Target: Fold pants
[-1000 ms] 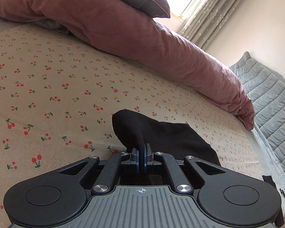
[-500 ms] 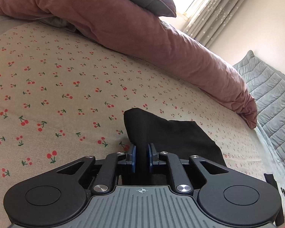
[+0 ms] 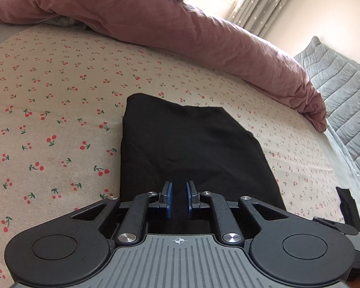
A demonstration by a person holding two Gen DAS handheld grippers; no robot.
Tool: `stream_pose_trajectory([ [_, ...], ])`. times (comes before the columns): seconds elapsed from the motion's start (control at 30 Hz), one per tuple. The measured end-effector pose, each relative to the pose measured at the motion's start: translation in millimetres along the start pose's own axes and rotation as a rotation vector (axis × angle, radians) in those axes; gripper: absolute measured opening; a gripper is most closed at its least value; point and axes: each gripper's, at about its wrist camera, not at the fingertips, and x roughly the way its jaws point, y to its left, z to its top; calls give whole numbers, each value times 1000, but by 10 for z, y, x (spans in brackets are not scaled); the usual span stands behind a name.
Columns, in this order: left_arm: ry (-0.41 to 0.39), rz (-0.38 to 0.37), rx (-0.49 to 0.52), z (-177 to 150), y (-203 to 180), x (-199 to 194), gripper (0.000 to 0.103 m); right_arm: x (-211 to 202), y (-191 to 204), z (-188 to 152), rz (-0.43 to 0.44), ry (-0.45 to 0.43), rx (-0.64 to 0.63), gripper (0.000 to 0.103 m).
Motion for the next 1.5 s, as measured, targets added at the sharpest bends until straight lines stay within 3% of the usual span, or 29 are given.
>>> stream_pose_trajectory([
  [0.17, 11, 54, 31, -34, -27, 38, 11, 97, -1, -16, -15, 50, -6, 30],
  [0.37, -28, 70, -27, -60, -103, -207, 11, 122, 45, -12, -34, 65, -21, 30],
  [0.47, -79, 57, 31, -90, -242, -354, 13, 33, 26, 29, -22, 27, -31, 30],
  [0.53, -59, 60, 34, -99, -229, -277, 18, -42, -19, 75, -33, -21, -28, 31],
  [0.6, -2, 75, 6, -121, -134, -94, 19, -54, -172, 122, -60, -30, 33, 36],
  [0.73, -28, 48, -44, -85, -1, -92, 21, 103, -433, 85, -115, 56, 133, 37],
  [0.77, -46, 53, -65, -65, 38, -130, 25, 114, -485, 75, -97, 59, 163, 39],
  [0.9, -95, 59, -111, -24, 174, -238, 63, 100, -642, 94, 6, 32, 292, 46],
  [0.97, -81, 41, -128, -24, 225, -212, 70, 145, -712, 95, 29, 34, 353, 50],
  [1.13, 8, 2, -243, -77, 383, 13, 76, 211, -706, 105, 36, 34, 375, 53],
  [1.2, 6, -39, -251, -74, 392, 40, 86, 203, -693, 99, 39, 32, 372, 54],
  [1.27, 18, -78, -253, -72, 384, 75, 88, 191, -719, 83, 45, 28, 383, 55],
  [1.5, 34, -101, -244, -42, 383, 88, 91, 282, -732, 115, 55, 12, 365, 54],
])
